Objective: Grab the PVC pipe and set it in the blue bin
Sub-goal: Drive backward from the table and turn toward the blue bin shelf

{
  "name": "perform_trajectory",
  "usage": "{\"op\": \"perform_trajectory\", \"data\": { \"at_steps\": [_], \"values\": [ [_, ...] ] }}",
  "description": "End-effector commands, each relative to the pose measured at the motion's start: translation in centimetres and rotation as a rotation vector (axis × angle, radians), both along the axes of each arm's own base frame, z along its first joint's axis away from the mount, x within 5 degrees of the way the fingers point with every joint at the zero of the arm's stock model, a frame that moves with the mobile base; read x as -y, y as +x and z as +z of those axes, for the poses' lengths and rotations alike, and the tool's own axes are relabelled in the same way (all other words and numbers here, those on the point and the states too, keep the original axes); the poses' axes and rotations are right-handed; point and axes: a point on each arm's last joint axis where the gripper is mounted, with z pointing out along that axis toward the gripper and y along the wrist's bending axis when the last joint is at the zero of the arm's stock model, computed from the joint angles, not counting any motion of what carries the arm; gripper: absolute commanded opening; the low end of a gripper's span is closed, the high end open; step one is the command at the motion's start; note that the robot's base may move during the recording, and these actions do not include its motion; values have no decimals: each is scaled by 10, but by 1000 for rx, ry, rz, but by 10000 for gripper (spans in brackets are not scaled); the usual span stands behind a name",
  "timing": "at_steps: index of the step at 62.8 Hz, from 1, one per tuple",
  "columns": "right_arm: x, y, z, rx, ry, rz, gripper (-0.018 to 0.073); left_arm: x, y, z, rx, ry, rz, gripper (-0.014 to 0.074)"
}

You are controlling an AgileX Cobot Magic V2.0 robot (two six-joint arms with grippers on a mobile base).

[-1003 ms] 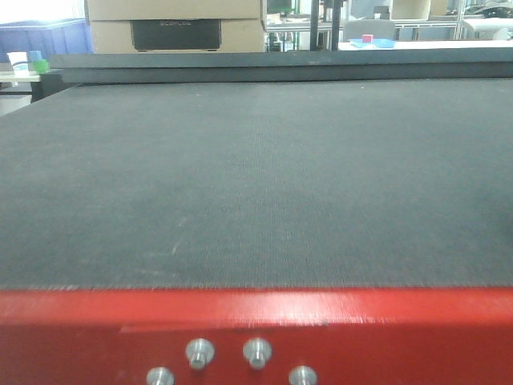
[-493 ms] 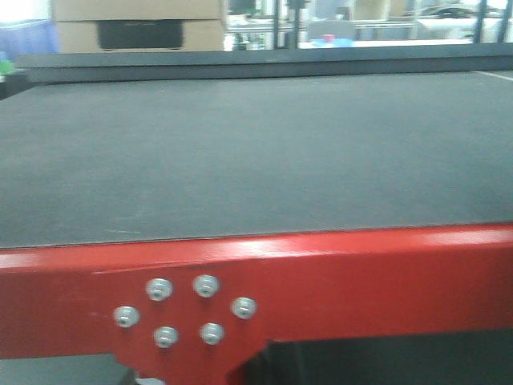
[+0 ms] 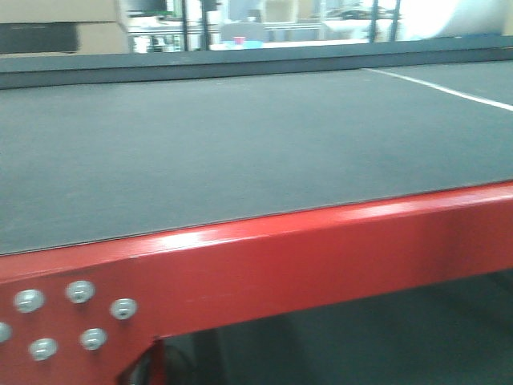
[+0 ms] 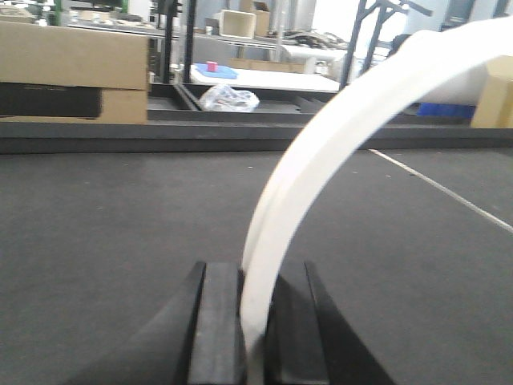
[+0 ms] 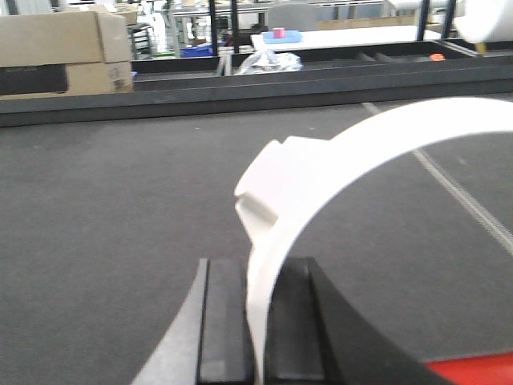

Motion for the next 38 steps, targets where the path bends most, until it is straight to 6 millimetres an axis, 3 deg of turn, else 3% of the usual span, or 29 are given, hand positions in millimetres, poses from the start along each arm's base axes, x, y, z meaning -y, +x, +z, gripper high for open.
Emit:
{"op": "perform_trajectory", "data": {
  "at_steps": [1,38],
  "values": [
    [0,-1,3,38,-8,-1,-169,0,-2,3,38,-3,2,-111],
    [0,-1,3,38,-8,-1,-169,0,-2,3,38,-3,2,-111]
  ]
}}
